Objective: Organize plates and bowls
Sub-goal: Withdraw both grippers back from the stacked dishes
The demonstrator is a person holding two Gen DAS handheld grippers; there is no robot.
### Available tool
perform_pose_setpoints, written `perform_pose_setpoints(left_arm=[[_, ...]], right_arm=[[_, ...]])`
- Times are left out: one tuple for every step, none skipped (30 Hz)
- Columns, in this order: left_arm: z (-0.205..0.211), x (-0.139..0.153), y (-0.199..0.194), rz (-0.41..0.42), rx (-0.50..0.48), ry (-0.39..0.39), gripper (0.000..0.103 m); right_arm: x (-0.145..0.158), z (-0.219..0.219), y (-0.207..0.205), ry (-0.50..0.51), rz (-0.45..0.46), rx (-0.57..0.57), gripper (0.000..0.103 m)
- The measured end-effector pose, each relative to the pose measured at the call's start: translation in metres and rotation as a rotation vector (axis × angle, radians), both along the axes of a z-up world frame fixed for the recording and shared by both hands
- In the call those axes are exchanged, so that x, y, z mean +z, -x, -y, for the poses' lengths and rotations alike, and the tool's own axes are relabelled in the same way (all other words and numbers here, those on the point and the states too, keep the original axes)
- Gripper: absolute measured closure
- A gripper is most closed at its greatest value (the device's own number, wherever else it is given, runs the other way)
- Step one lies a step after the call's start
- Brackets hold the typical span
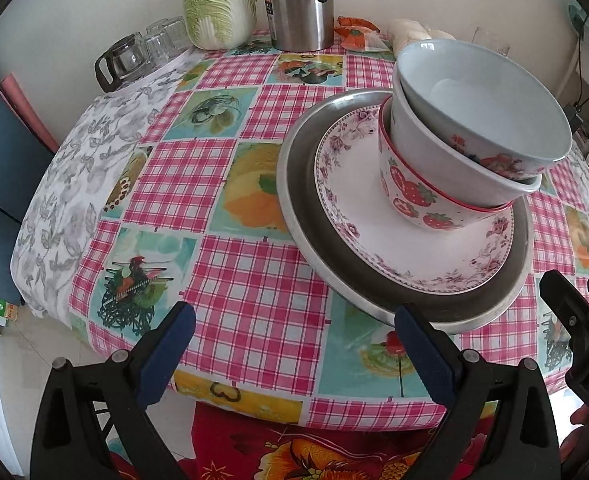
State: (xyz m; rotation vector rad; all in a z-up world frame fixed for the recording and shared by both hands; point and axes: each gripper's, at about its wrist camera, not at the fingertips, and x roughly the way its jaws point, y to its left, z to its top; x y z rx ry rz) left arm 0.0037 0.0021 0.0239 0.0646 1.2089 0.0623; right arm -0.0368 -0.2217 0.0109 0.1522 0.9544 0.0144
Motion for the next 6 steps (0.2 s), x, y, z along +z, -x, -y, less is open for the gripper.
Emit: perform_pose_setpoints(left_arm=[[0.0004, 0.0005, 0.0003, 0.003, -0.001, -0.004, 0.003], [0.0009, 0.0012, 0.0006, 0.006, -0.002, -0.008, 0.003], [0.0008, 0.0015, 0.0008, 0.007, -0.003, -0.008, 0.003], [0.0008, 0.0016, 0.0007, 0.007, -0.005, -0.007, 0.003], [0.0007, 0.0014, 0.0005, 0.006, -0.005, -0.006, 0.003], [0.0005, 0.0011, 0.0001, 0.003, -0.004, -0.005, 0.003]], right_arm=[[-0.0003, -0.0001, -0.0003, 0.001, -0.002, 0.0, 0.0], [-0.0005, -0.0001, -0.0004, 0.003, -0.003, 0.0, 0.0], [-0.0009, 0.0001, -0.0009, 0.003, -0.004, -0.001, 0.0], [-0.001, 0.0003, -0.001, 0.003, -0.005, -0.001, 0.0], [-0.0012, 0.0006, -0.0009, 0.002, -0.005, -0.001, 0.0], [-0.0012, 0.001, -0.001, 0.001, -0.006, -0.003, 0.0]])
